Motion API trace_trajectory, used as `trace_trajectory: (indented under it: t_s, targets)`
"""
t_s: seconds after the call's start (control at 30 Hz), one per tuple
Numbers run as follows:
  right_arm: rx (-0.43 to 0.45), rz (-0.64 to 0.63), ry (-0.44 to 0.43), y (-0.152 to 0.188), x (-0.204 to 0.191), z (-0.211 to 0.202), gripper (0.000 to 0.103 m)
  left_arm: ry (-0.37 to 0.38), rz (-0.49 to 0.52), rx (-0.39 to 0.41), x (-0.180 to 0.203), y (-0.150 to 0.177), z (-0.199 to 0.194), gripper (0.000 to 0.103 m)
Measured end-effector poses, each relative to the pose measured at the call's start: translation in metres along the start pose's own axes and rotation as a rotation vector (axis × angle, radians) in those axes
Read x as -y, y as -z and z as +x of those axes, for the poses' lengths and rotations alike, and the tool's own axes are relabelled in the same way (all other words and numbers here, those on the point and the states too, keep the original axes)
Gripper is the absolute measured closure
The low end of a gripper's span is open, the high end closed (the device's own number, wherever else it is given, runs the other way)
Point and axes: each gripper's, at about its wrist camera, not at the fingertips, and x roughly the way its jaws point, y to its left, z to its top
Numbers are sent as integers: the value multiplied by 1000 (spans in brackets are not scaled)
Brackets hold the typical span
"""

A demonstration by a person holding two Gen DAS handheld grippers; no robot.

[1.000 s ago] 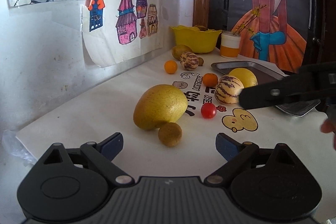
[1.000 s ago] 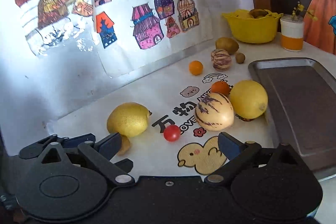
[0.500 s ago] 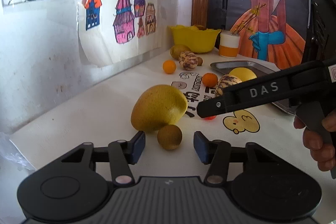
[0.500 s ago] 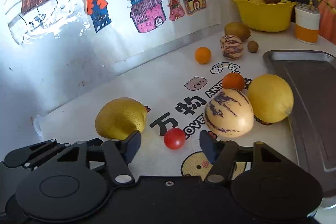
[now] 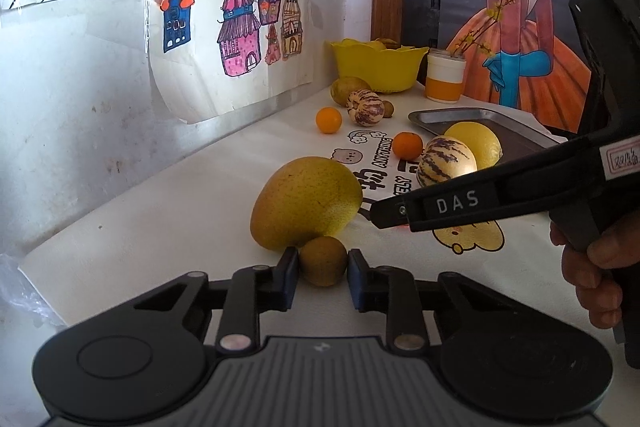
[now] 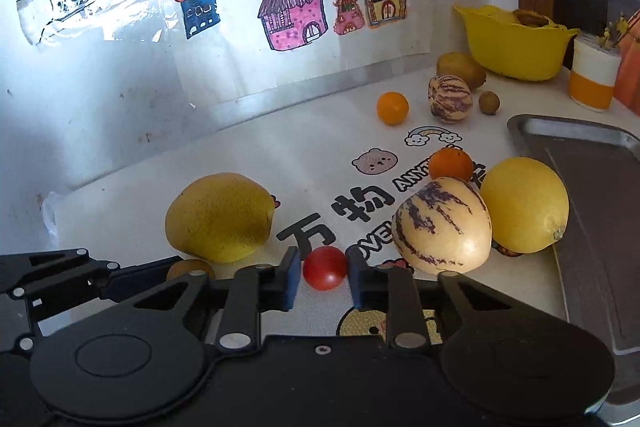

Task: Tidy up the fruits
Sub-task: 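Grasp the brown kiwi with the left tool while the right tool grasps the red cherry tomato, then carry the kiwi into the metal tray and open the left tool while the right tool releases the tomato there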

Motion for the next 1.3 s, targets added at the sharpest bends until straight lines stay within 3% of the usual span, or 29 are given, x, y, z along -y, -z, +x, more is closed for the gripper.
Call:
trace_trajectory:
  t_s: [0.3,0.5,0.7,0.87,1.03,1.3]
  targets:
    - [70,73,-33,10,23,-38,79,15,8,-12,10,-3,-8,75]
    - [203,159,19,13,63,-78,79,66,-9,13,21,-18,-11,75]
    - [272,199,116,4,117,-96,78,135,5,28,39,-57,3,75]
    - [261,235,173,1,163,-86,78,202,-15,30,55,-100,30,74]
    - [220,267,180,14,191,-73,78,268,-29,-22,82,-140,75,74]
    - [169,252,183,30,204,-63,78,321,69,-108,140,-154,130,75]
